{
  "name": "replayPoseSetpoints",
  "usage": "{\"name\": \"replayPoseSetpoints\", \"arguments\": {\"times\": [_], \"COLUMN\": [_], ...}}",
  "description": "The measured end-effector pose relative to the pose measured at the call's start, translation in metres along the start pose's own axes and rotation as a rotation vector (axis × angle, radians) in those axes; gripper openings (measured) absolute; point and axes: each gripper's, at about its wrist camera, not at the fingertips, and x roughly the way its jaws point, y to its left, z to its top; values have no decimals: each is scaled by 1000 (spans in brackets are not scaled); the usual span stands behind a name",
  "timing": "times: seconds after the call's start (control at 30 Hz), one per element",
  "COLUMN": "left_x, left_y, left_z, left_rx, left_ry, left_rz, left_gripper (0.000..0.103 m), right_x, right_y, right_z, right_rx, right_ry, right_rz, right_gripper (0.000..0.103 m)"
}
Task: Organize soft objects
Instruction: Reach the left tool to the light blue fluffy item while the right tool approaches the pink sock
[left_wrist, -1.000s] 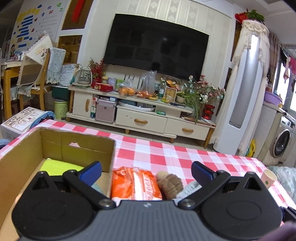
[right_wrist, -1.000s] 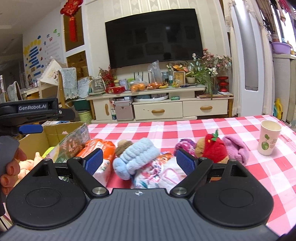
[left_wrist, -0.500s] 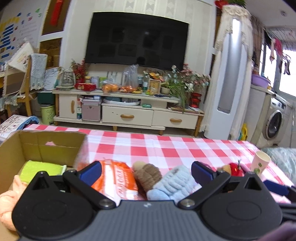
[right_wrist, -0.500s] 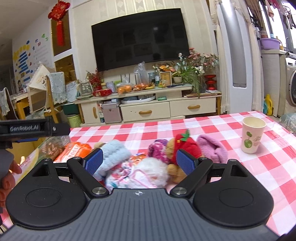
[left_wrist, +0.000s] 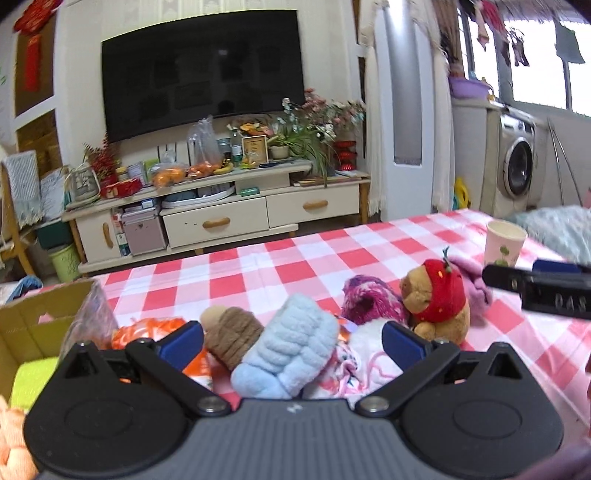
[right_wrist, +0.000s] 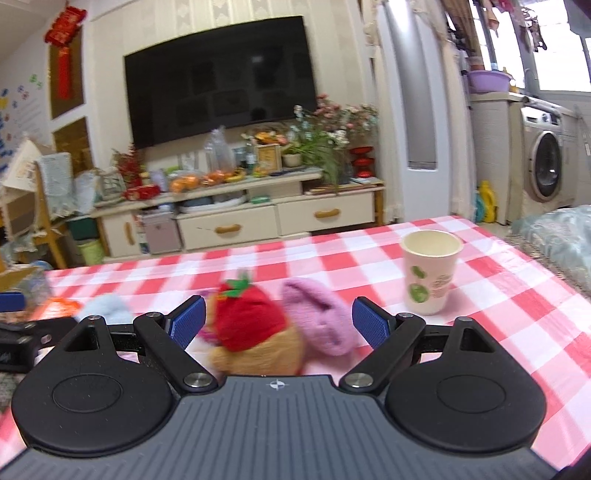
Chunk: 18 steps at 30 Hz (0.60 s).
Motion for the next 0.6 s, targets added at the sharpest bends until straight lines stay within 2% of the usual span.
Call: {"name": "replayPoseSetpoints", "arguments": {"times": [0.13,0.37,0.47,0.6], "left_x": [17,37,45,52], "left_y": [-6,-10,-8,-3], "left_z": [4,5,5,6], "left_rx": [40,50,30,-33], "left_ry": [30,93,119,151], "left_rz": [1,-5,-3,-41], "left_gripper": [98,89,83,76], "right_x": [21,51,64,77], "right_y": [-14,-35,-39,-45], "right_z": [3,3,0,3], "right_rx": [7,30,64,98], "right_ry": [27,95,144,170], "right_rz": [-33,-63,-39,-9], "right_gripper": [103,103,103,103]}}
